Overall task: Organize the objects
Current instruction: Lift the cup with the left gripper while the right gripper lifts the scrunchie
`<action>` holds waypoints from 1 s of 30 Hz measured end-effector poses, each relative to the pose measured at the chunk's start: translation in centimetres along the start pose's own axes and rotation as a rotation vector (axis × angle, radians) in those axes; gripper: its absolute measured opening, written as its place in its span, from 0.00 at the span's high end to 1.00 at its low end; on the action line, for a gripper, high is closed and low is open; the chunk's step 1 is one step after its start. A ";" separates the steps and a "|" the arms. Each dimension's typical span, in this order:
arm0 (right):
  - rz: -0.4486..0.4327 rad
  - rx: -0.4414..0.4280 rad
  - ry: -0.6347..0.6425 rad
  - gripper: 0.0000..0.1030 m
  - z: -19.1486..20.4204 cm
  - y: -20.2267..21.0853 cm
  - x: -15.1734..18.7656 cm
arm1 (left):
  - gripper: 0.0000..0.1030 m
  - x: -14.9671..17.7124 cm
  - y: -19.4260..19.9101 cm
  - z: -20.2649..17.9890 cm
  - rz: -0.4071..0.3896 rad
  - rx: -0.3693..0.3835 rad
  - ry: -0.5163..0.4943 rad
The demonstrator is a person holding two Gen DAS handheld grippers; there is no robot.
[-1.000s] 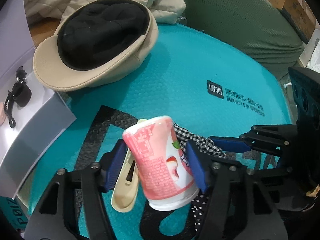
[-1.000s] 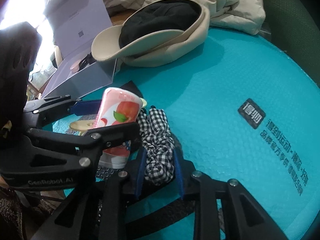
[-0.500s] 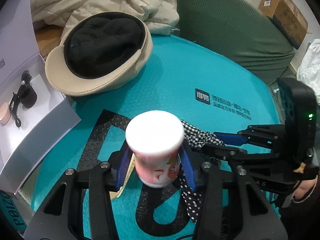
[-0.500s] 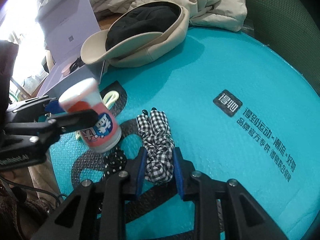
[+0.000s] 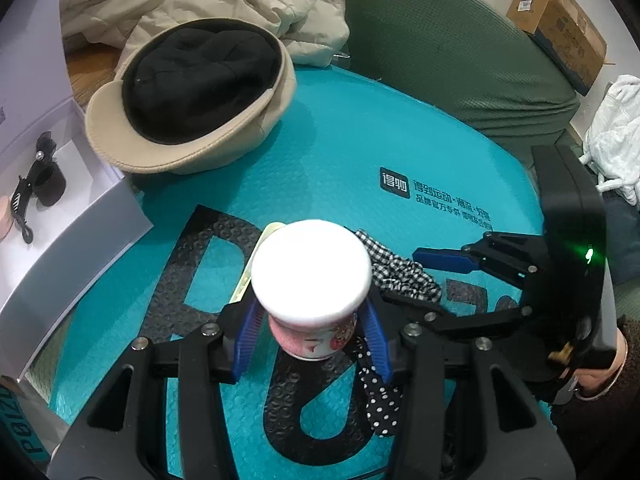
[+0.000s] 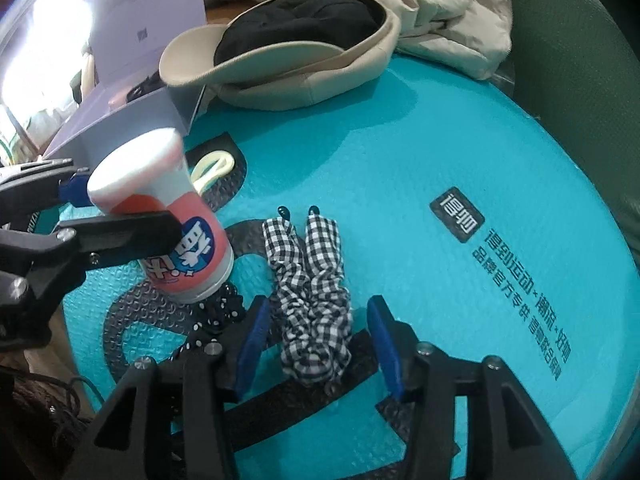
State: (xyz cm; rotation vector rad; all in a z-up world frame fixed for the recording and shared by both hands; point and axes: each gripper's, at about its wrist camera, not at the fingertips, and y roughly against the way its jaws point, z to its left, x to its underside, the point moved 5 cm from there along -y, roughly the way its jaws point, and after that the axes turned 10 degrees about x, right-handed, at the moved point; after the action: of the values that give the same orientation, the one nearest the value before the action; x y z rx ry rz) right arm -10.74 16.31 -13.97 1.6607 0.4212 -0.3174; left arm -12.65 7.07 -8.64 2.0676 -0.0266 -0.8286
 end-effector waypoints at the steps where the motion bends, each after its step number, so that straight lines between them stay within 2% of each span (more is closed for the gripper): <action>1: 0.002 -0.014 -0.012 0.50 0.0 -0.1 0.0 | 0.56 -0.1 -0.2 -0.1 0.002 -0.002 -0.006; 4: 0.003 -0.023 -0.028 0.50 -0.3 -0.4 0.2 | 0.56 -0.3 -0.6 -0.4 0.001 -0.008 -0.030; 7: -0.011 -0.014 -0.023 0.67 -0.4 -0.3 0.3 | 0.56 -0.3 -0.9 -0.5 -0.002 -0.004 -0.035; 10: -0.016 -0.021 -0.036 0.74 -0.7 -0.1 0.3 | 0.56 -0.4 -0.9 -0.5 -0.011 0.014 -0.027; 15: -0.040 -0.020 -0.064 0.75 -1.0 0.6 0.1 | 0.57 -0.4 0.1 -0.3 -0.031 0.026 -0.004; 23: -0.059 -0.034 -0.087 0.75 -1.5 1.9 -0.7 | 0.57 -0.5 2.7 -0.4 -0.088 -0.011 -0.019; 30: -0.066 -0.039 -0.070 0.75 -0.6 3.2 -1.1 | 0.57 -0.2 4.2 0.0 -0.090 -0.036 -0.005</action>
State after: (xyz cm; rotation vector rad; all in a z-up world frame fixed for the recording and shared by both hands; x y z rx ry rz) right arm -10.31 16.46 -10.52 1.5948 0.4280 -0.4124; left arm -11.60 4.56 -5.39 2.0450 0.0781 -0.8829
